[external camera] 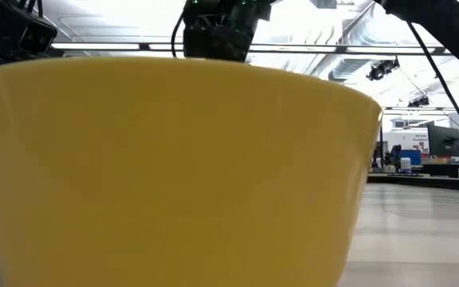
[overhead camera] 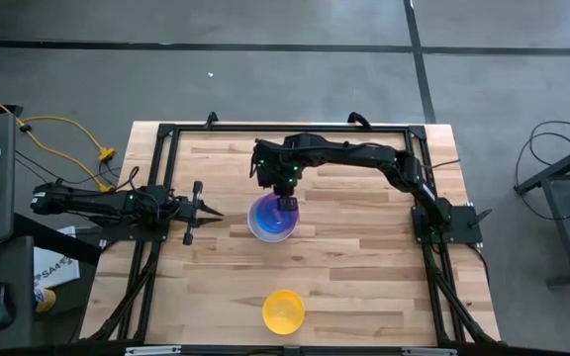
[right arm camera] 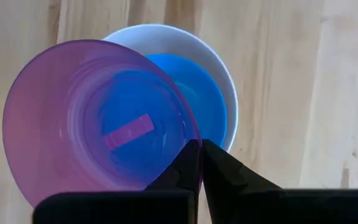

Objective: Nest bowls inside each other
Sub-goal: Stack the purple bowl on the blue bowl

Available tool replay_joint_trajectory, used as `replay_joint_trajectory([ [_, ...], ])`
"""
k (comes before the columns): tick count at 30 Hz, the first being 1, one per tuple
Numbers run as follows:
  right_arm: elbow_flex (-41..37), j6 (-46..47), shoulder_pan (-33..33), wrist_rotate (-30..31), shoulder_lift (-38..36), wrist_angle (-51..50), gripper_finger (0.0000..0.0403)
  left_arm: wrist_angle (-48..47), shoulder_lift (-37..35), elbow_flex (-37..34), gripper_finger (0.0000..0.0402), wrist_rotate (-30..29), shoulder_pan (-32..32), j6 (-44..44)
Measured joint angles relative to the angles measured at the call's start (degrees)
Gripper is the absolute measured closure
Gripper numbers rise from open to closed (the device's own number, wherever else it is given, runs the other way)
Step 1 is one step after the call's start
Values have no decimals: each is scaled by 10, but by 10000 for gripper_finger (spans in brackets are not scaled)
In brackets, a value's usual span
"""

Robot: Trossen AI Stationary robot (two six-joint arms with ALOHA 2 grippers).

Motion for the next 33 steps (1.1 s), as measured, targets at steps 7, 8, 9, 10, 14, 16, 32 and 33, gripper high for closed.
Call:
replay_joint_trajectory([
  [7, 0, 93, -1, 43, 0, 15, 399, 0, 0, 0, 350, 0, 0, 0],
  [8, 0, 105, -1, 49, 0, 15, 399, 0, 0, 0, 350, 0, 0, 0],
  [9, 0, 116, -1, 56, 0, 16, 399, 0, 0, 0, 350, 0, 0, 0],
  [10, 0, 127, -1, 63, 0, 16, 399, 0, 0, 0, 350, 0, 0, 0],
  [14, 0, 176, -2, 74, 0, 16, 399, 0, 0, 0, 350, 0, 0, 0],
  [16, 0, 204, -3, 80, 0, 14, 399, 0, 0, 0, 350, 0, 0, 0],
  [32, -11, 384, 5, 93, -1, -41, 399, 0, 0, 0, 350, 0, 0, 0],
  [33, -16, 392, 5, 80, -1, -34, 399, 0, 0, 0, 350, 0, 0, 0],
])
